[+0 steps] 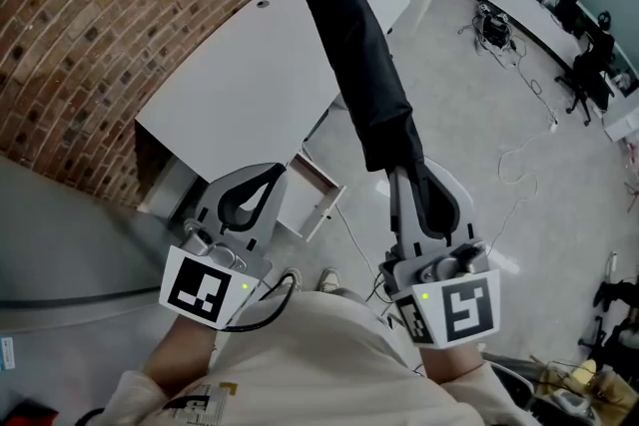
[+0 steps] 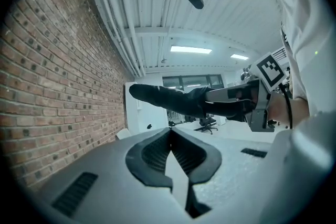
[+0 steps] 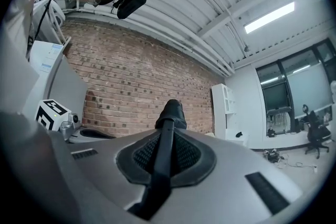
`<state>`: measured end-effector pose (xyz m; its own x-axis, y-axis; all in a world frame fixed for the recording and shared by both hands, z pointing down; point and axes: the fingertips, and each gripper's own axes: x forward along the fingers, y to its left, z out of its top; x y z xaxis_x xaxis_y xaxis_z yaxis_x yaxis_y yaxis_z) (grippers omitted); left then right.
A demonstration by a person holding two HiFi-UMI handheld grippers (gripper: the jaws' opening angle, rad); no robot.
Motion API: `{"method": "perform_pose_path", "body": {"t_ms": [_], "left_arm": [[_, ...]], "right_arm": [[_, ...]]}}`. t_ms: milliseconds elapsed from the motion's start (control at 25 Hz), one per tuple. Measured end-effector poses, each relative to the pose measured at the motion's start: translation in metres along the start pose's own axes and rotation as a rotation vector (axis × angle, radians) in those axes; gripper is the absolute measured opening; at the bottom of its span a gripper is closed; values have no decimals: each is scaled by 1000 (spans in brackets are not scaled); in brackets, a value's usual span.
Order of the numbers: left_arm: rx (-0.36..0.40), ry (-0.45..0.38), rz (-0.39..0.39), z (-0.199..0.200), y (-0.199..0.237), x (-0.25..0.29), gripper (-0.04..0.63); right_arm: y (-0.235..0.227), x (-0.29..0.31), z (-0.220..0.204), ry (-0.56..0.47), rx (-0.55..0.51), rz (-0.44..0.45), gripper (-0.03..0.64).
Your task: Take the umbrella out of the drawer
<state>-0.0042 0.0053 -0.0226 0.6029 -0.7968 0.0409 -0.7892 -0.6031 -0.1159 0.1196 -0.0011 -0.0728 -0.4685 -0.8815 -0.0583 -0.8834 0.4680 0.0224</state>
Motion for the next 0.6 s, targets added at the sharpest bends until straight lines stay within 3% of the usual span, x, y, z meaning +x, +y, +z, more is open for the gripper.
{"method": "perform_pose_path", "body": {"t_ms": [600], "left_arm": [[3,23,-12,-11,-2,2,8]], "right_arm": [[-1,3,-30,99,47,15,25]]}}
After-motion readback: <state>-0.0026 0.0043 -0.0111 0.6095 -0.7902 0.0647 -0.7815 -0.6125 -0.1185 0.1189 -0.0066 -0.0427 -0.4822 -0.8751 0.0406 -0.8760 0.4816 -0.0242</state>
